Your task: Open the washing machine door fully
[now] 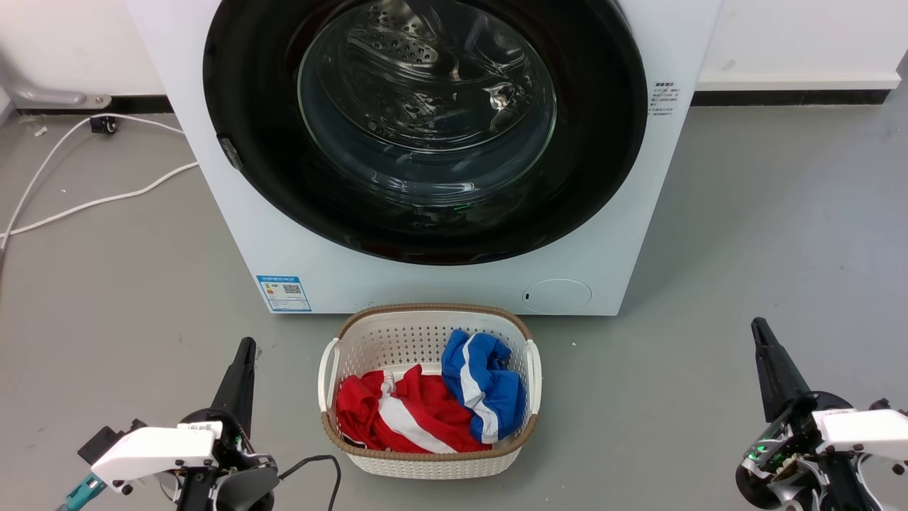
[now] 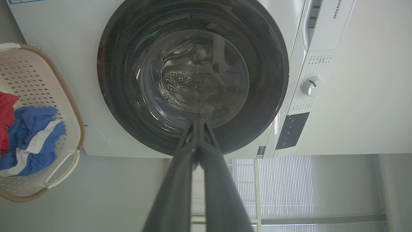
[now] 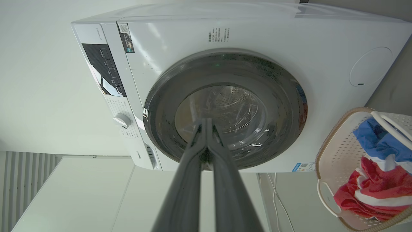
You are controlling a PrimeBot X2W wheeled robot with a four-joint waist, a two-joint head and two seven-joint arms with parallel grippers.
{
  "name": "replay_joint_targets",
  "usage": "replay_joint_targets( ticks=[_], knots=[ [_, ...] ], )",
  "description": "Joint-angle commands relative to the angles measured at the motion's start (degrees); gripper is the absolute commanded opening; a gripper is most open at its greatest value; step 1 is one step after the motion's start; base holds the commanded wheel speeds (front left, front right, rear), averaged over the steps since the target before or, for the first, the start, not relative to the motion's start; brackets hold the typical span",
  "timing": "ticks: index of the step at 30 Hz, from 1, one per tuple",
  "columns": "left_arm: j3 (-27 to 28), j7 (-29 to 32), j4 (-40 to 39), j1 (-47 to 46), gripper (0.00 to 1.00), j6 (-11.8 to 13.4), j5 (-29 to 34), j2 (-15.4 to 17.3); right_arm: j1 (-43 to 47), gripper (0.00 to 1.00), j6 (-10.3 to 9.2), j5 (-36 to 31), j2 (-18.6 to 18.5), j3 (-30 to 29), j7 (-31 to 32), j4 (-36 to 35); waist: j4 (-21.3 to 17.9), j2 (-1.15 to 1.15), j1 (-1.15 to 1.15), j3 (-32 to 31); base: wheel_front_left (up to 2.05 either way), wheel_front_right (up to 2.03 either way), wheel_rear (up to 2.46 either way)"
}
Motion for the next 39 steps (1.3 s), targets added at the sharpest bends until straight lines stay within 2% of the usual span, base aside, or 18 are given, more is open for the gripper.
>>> replay_joint_targets(
  ticks=[1, 34, 35, 39],
  knots=[
    [0.27, 0.07, 0.01, -0.46, 0.00, -0.17, 0.22, -0.09, -0.64, 0.00, 0.02, -0.42, 0.21, -0.08, 0.10, 0.06, 0.00, 0.00, 0.00, 0.00, 0.00, 0.00, 0.00],
    [0.31, 0.15, 0.01, -0.47, 0.00, -0.17, 0.30, -0.14, -0.66, 0.00, 0.02, -0.49, 0.30, -0.21, 0.22, 0.07, 0.00, 0.00, 0.00, 0.00, 0.00, 0.00, 0.00],
    [0.02, 0.00, 0.16, 0.07, 1.00, 0.01, 0.01, -0.04, 0.09, 1.00, 0.01, -0.16, 0.11, -0.13, 0.08, 0.16, 0.00, 0.00, 0.00, 0.00, 0.00, 0.00, 0.00],
    [-0.95, -0.60, 0.57, 0.58, 1.00, 0.01, 0.30, -0.12, 0.90, 1.00, 0.00, -0.44, 0.17, 0.25, -0.37, 0.31, -0.01, 0.00, 0.00, 0.02, 0.00, 0.00, 0.00]
  ],
)
